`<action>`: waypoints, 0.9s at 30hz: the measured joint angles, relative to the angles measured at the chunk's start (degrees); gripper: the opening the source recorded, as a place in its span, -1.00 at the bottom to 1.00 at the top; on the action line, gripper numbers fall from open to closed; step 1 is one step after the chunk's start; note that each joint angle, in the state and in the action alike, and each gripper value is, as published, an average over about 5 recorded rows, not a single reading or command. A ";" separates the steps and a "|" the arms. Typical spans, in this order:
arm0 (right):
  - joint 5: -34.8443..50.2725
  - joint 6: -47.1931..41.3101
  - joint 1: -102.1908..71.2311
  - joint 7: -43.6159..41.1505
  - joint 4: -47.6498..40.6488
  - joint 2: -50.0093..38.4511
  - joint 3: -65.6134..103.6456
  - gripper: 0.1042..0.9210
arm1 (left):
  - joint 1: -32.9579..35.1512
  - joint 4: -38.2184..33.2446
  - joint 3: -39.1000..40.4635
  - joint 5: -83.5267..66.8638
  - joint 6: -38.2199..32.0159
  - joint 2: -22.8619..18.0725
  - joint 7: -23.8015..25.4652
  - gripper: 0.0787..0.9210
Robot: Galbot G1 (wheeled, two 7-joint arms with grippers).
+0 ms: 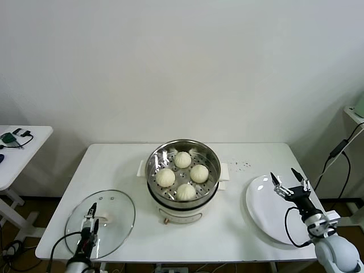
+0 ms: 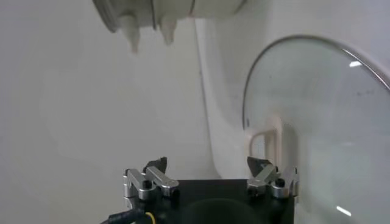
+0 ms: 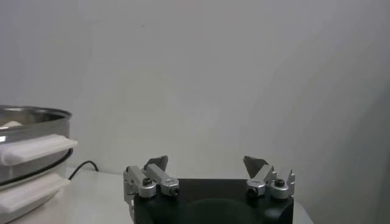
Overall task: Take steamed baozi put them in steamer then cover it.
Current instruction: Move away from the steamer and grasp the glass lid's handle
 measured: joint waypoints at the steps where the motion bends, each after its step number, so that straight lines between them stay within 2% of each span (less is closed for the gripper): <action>1: -0.17 0.01 0.00 0.00 -0.07 0.11 0.05 0.76 | -0.26 0.50 -0.24 0.03 -0.18 0.11 -0.19 0.77; 24: -4.28 0.84 -1.02 -0.98 -0.46 2.33 1.06 0.76 | -7.56 9.42 -0.40 0.09 -2.47 2.09 -4.94 0.77; 27: -4.94 0.96 -1.26 -1.38 -0.46 2.63 1.09 0.76 | -8.26 10.25 -0.30 0.01 -2.74 2.24 -5.30 0.69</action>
